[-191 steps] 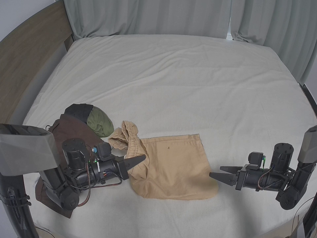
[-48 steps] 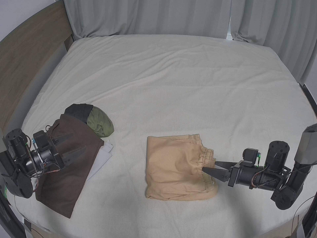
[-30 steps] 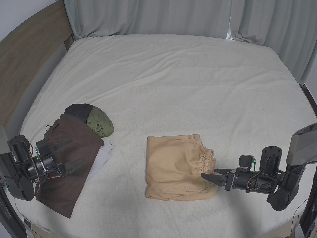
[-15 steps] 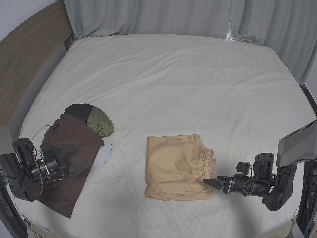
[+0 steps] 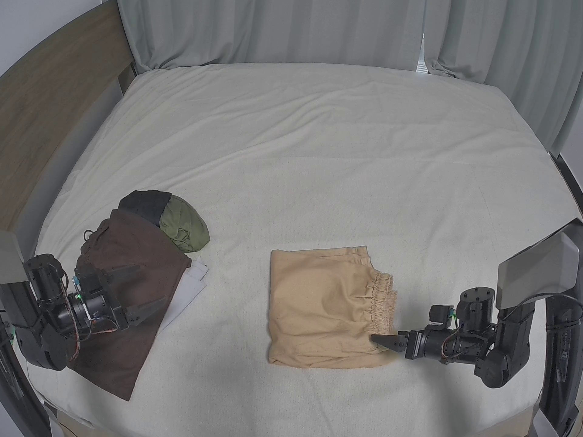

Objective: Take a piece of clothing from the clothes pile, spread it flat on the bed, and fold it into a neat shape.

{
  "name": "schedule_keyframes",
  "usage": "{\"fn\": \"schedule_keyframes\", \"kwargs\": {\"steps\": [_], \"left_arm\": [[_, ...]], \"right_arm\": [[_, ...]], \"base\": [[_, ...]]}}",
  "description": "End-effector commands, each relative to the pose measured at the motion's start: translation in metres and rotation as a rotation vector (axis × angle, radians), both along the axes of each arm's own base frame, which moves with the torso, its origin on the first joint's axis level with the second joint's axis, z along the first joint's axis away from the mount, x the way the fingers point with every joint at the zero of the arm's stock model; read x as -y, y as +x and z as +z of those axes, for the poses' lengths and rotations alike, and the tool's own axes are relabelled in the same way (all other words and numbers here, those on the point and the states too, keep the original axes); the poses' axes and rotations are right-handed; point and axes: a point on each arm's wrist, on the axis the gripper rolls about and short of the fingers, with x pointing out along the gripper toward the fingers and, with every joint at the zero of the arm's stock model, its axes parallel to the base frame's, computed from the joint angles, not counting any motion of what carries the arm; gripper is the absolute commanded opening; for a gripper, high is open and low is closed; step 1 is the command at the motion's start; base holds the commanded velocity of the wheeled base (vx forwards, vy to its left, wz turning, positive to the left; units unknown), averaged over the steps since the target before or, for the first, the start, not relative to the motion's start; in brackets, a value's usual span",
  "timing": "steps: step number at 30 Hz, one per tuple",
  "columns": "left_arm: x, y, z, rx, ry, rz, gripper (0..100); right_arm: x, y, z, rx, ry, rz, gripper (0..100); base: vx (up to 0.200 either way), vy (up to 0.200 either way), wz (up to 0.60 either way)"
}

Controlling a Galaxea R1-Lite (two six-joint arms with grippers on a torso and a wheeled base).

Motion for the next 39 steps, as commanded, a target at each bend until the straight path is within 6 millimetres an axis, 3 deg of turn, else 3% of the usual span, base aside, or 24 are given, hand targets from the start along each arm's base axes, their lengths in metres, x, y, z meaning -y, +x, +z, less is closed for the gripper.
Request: {"fn": "schedule_keyframes", "kwargs": {"steps": [1,6,12,20,39], "left_arm": [[0.0,0.0,-0.001,-0.002,0.001,0.0,100],[0.0,0.0,0.0,0.002,0.0,0.0,100],[0.0,0.0,0.0,0.0,0.001,-0.002,100],[0.0,-0.001,0.001,0.006,0.001,-0.003,100],[0.004,-0.002,0.0,-0.006,0.0,-0.014,100]], "right_arm": [[-0.002,0.001,-0.009,-0.023,-0.005,0.004,100],[-0.005,0.005,-0.022,-0.045,-0.016,-0.001,100],[-0.011,0.008,-0.024,-0.068,0.018,-0.011,100],[-0.047,0.01,-0.01,-0.122,0.172,-0.029,100],[-0.047,0.013,-0.011,-0.118,0.174,-0.055,100]], "base": [[0.0,0.0,0.0],[0.0,0.0,0.0],[0.0,0.0,0.0],[0.0,0.0,0.0],[0.0,0.0,0.0]]}}
